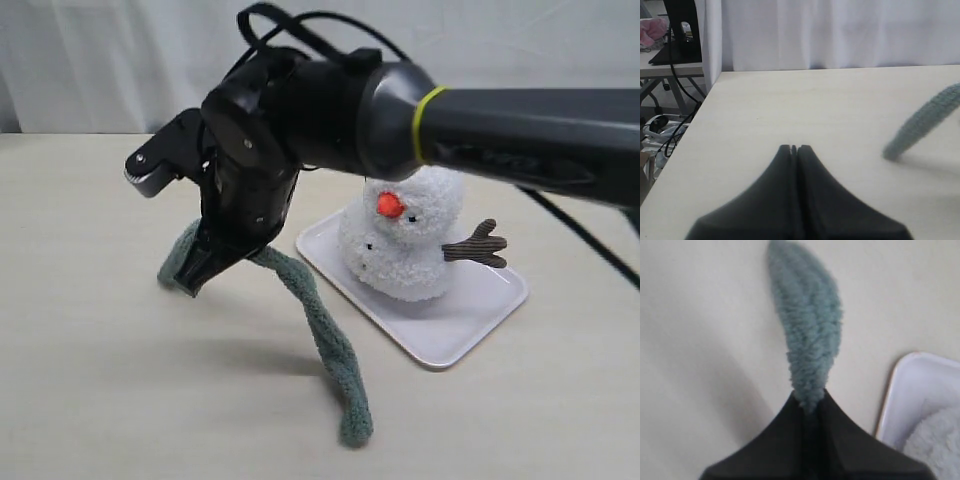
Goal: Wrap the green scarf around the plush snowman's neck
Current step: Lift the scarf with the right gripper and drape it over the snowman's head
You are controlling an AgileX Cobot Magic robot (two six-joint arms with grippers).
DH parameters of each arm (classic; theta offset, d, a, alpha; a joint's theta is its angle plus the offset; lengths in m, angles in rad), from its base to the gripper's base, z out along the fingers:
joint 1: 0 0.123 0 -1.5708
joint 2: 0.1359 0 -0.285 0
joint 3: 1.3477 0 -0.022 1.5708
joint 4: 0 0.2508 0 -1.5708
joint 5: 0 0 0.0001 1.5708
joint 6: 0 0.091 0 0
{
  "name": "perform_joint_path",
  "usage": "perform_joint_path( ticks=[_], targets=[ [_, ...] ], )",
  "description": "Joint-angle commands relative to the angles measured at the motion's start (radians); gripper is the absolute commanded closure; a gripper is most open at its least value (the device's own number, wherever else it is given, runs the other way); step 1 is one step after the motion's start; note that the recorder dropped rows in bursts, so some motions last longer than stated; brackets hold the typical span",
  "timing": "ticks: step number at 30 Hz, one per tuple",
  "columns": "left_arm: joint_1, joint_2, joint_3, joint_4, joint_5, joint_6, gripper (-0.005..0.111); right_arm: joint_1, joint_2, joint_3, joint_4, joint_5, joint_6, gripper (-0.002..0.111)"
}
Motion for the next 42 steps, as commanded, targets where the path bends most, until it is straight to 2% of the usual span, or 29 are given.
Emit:
perform_joint_path(
  ticks=[1, 10, 21, 28, 32, 38, 42],
  targets=[
    [0.002, -0.002, 0.004, -0.007, -0.009, -0.003, 0.107, 0.001, -0.112, 0.0, -0.006, 0.097, 0.033, 0.104],
    [0.002, -0.002, 0.004, -0.007, -0.009, -0.003, 0.107, 0.001, -0.273, 0.0, -0.047, 0.208, 0.079, 0.104],
    [0.002, -0.002, 0.004, -0.007, -0.009, -0.003, 0.107, -0.003, -0.297, 0.004, -0.472, 0.283, 0.326, 0.104],
    [0.002, -0.002, 0.004, -0.007, -0.009, -0.003, 0.107, -0.03, -0.202, 0.004, -0.553, 0.293, 0.275, 0.104],
    [0.002, -0.002, 0.004, -0.007, -0.009, -0.003, 0.107, -0.045, -0.136, 0.015, -0.705, 0.301, 0.272, 0.104],
    [0.002, -0.002, 0.004, -0.007, -0.009, -0.003, 0.107, -0.113, -0.086, 0.066, -0.773, 0.301, 0.257, 0.104],
    [0.002, -0.002, 0.004, -0.007, -0.009, -0.003, 0.107, -0.123, -0.092, 0.118, -0.773, 0.301, 0.098, 0.104]
  ],
)
